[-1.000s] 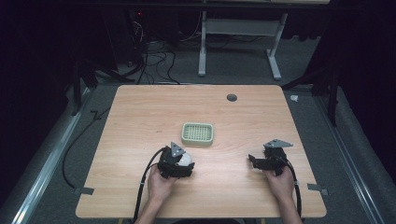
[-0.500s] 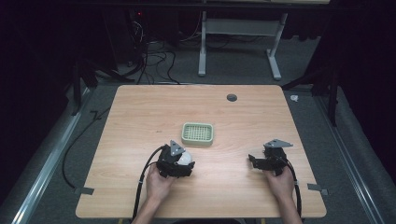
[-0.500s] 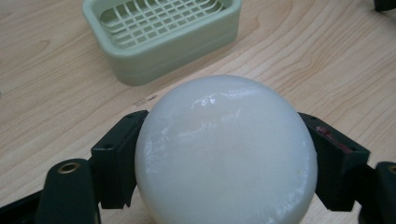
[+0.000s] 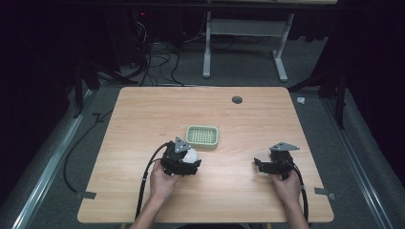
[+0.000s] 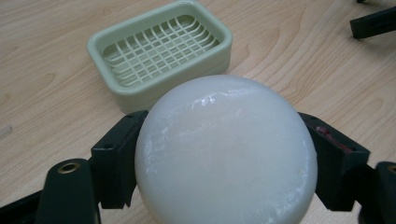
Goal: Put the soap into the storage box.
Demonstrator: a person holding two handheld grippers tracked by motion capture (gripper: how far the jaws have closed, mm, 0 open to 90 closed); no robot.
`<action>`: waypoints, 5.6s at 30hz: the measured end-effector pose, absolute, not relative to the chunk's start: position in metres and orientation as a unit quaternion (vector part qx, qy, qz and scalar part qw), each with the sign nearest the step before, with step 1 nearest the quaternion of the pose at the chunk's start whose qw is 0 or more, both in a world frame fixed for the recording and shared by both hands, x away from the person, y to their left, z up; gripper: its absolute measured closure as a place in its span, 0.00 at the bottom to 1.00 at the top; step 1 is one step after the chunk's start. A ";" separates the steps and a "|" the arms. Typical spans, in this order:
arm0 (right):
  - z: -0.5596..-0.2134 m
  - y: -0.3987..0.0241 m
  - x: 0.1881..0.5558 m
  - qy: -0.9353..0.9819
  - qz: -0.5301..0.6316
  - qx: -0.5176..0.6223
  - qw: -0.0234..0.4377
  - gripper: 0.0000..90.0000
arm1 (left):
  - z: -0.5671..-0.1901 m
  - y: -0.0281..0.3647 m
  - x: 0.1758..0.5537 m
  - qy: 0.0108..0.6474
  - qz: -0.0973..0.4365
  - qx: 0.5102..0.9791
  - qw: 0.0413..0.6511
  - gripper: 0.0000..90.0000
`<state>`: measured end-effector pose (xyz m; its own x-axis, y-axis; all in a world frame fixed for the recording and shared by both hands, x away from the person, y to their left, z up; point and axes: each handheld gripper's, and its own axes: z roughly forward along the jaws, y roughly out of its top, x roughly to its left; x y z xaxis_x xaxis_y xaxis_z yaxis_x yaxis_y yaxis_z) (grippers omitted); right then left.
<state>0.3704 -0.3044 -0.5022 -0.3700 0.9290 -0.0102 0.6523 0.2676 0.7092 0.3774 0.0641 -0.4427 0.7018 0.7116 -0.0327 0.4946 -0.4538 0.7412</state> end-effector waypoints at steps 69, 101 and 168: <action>-0.502 -0.305 0.370 0.765 0.317 0.516 0.218 0.22 | -0.424 0.019 0.471 0.363 0.144 0.847 0.360 0.27; -0.502 -0.304 0.370 0.766 0.315 0.515 0.220 0.22 | -0.471 0.003 0.498 0.409 0.137 0.845 0.317 0.26; -0.502 -0.304 0.370 0.766 0.315 0.516 0.219 0.22 | -0.419 0.087 0.439 0.427 0.191 0.794 0.389 0.24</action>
